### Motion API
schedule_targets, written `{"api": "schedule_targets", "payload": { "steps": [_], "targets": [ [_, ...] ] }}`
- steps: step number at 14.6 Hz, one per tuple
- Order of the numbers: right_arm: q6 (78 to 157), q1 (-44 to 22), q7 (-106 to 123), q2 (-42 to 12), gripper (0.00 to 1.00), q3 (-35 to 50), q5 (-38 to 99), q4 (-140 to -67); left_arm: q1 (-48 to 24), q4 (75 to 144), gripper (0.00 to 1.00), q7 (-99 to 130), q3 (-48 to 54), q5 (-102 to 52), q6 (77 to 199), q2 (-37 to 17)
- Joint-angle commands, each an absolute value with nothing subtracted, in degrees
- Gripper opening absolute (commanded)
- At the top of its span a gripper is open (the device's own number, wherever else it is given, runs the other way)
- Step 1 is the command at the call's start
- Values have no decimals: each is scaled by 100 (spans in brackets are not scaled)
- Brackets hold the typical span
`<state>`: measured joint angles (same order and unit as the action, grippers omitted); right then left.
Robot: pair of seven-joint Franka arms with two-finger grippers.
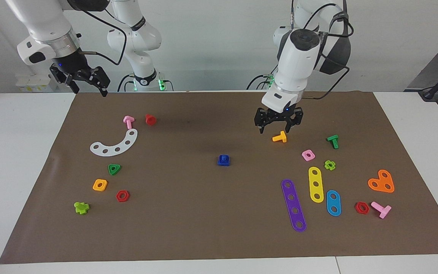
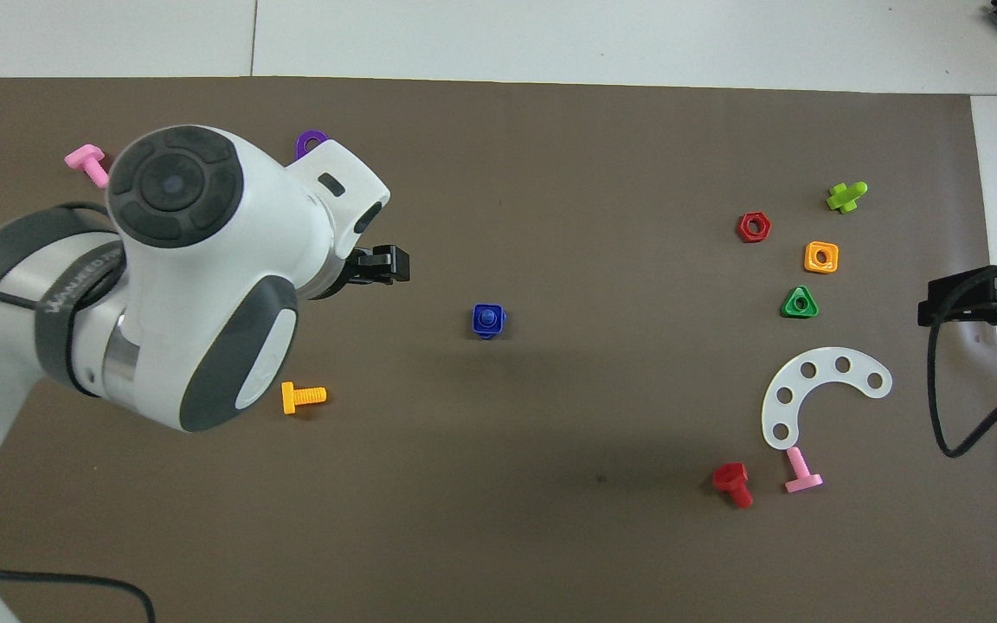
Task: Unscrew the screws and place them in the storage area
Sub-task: 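Lower the left gripper onto the blue nut and close it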
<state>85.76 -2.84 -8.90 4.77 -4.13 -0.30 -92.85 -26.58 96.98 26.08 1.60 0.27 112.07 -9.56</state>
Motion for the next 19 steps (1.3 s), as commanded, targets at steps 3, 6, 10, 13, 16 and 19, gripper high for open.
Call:
{"api": "schedule_targets", "payload": {
  "steps": [3, 6, 10, 13, 16, 19],
  "targets": [
    [8666, -237, -923, 606, 100, -369, 70, -9431, -3365, 9344, 96, 3127, 44, 88, 11626, -1843],
    [8666, -237, -923, 606, 100, -369, 70, -9439, -3629, 9098, 95, 3173, 53, 105, 12039, -2450],
    [8666, -237, -923, 606, 100, -369, 70, -9439, -3744, 9062, 95, 3164, 53, 280, 12603, -2795],
    [8666, -237, -923, 606, 100, -369, 70, -9431, -3744, 9254, 92, 3120, 62, 378, 12840, -2804],
    [8666, -237, -932, 606, 100, -369, 70, -9439, -3753, 9631, 88, 3094, 70, 501, 13226, -2830],
    [8666, -237, -923, 606, 100, -369, 70, -9439, -3832, 9712, 87, 3094, 62, 510, 13342, -2865]
  ]
}}
